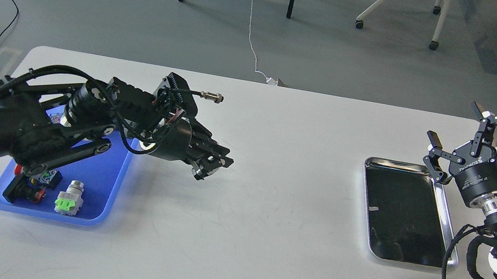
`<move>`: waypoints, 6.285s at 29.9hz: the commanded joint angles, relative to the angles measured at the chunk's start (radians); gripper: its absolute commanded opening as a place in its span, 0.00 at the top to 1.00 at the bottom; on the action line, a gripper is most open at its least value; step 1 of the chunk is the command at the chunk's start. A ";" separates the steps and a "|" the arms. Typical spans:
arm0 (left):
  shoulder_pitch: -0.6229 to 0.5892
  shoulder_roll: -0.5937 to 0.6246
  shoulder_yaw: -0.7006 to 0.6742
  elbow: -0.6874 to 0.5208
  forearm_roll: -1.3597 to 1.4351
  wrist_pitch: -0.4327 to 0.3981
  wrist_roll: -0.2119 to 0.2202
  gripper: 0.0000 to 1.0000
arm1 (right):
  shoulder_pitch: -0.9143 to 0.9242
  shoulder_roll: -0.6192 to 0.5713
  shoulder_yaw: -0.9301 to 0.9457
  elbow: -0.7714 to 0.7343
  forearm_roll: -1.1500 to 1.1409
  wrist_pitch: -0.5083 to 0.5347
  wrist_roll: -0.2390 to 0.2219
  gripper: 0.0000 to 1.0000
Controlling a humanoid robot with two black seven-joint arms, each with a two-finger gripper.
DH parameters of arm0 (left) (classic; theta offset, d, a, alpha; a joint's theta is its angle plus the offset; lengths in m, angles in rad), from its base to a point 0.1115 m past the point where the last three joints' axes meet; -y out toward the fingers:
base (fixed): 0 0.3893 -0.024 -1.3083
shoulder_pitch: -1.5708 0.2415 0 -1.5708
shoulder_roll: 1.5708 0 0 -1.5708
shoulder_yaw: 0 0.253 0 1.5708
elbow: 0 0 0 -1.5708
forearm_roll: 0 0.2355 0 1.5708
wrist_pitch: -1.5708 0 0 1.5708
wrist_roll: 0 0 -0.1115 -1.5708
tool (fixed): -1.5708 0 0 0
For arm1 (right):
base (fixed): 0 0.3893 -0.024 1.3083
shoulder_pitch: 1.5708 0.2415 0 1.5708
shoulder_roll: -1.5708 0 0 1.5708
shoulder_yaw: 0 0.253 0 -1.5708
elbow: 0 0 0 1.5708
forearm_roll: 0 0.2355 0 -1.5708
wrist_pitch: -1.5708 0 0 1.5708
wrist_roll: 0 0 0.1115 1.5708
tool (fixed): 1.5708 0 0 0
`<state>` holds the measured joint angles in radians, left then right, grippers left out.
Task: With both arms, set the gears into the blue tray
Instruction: 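Move the gear over the blue tray and release it inside, then raise the left arm and lower the right gripper into the metal tray, then grasp another small black gear in the metal tray with the right gripper, then carry the gear toward the table center, release it, withdraw right gripper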
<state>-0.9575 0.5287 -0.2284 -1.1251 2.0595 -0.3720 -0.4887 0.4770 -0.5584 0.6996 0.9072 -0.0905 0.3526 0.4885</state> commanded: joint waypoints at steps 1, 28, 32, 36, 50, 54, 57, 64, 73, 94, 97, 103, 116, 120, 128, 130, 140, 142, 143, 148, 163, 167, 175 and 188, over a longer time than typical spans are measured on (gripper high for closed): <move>0.009 0.169 0.009 -0.035 -0.007 0.004 0.000 0.87 | 0.000 0.003 0.000 0.001 0.000 0.000 0.000 0.01; 0.206 0.313 0.001 0.140 -0.022 0.114 0.000 0.45 | 0.002 0.008 0.000 0.002 0.000 0.002 0.000 0.01; 0.206 0.313 0.003 0.140 -0.050 0.127 0.000 0.16 | 0.002 0.005 0.000 0.009 0.000 0.000 0.000 0.01; 0.200 0.320 -0.005 0.139 -0.051 0.127 0.000 0.14 | 0.000 0.002 0.000 0.012 0.000 0.000 0.000 0.01; 0.094 0.257 -0.123 -0.013 -0.717 0.137 0.000 0.03 | 0.012 -0.021 -0.009 0.021 -0.017 0.011 0.000 0.01; 0.111 0.189 -0.186 -0.059 -1.063 0.136 0.000 0.02 | 0.037 -0.098 -0.020 0.082 -0.135 0.031 0.000 0.01; 0.150 0.146 -0.206 -0.073 -1.228 0.134 0.000 0.02 | 0.063 -0.162 -0.028 0.130 -0.286 0.055 0.000 0.01; 0.365 -0.054 -0.529 -0.076 -1.300 0.123 0.000 0.02 | 0.198 -0.290 -0.115 0.194 -0.658 0.136 0.000 0.01; 0.505 -0.207 -0.712 -0.076 -1.368 0.125 0.130 0.02 | 0.484 -0.408 -0.497 0.277 -1.369 0.136 0.000 0.01; 0.537 -0.200 -0.730 -0.084 -1.368 0.102 0.134 0.02 | 0.615 -0.226 -0.832 0.171 -1.839 0.136 0.000 0.04; 0.543 -0.200 -0.736 -0.084 -1.368 0.088 0.136 0.02 | 0.614 -0.212 -0.838 0.170 -1.839 0.136 0.000 0.07; 0.545 -0.199 -0.736 -0.091 -1.368 0.085 0.136 0.02 | 0.612 -0.204 -0.844 0.130 -1.839 0.136 0.000 0.10; 0.549 -0.194 -0.736 -0.099 -1.368 0.067 0.139 0.02 | 0.612 -0.147 -0.867 0.098 -1.838 0.136 0.000 0.28; 0.553 -0.194 -0.736 -0.099 -1.368 0.067 0.137 0.02 | 0.608 -0.146 -0.868 0.087 -1.838 0.136 0.000 0.29; 0.560 -0.194 -0.738 -0.099 -1.368 0.067 0.137 0.02 | 0.603 -0.138 -0.870 0.084 -1.838 0.136 0.000 0.37; 0.560 -0.194 -0.738 -0.099 -1.368 0.067 0.137 0.02 | 0.600 -0.138 -0.870 0.084 -1.838 0.136 0.000 0.38; 0.562 -0.199 -0.738 -0.101 -1.368 0.067 0.137 0.02 | 0.594 -0.130 -0.870 0.081 -1.838 0.136 0.000 0.44; 0.562 -0.200 -0.736 -0.099 -1.368 0.067 0.139 0.02 | 0.591 -0.126 -0.870 0.073 -1.838 0.136 0.000 0.45; 0.562 -0.200 -0.738 -0.101 -1.368 0.067 0.139 0.02 | 0.591 -0.124 -0.870 0.071 -1.838 0.136 0.000 0.47; 0.562 -0.200 -0.738 -0.101 -1.368 0.067 0.139 0.02 | 0.589 -0.124 -0.870 0.071 -1.838 0.136 0.000 0.65; 0.562 -0.199 -0.738 -0.101 -1.368 0.067 0.139 0.02 | 0.612 -0.127 -0.868 0.074 -1.836 0.136 0.000 0.88; 0.562 -0.200 -0.738 -0.101 -1.368 0.067 0.139 0.02 | 0.679 -0.135 -0.864 0.102 -1.824 0.136 0.000 0.88; 0.562 -0.199 -0.738 -0.099 -1.368 0.067 0.139 0.02 | 0.821 -0.023 -0.867 0.137 -1.688 0.136 0.000 0.88; 0.563 -0.202 -0.738 -0.099 -1.368 0.067 0.139 0.02 | 0.821 0.376 -0.878 -0.083 -1.602 0.136 0.000 0.88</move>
<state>-0.3943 0.3268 -0.9665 -1.2253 0.6919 -0.3049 -0.3497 1.3062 -0.2623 -0.1704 0.8741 -1.7030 0.4888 0.4886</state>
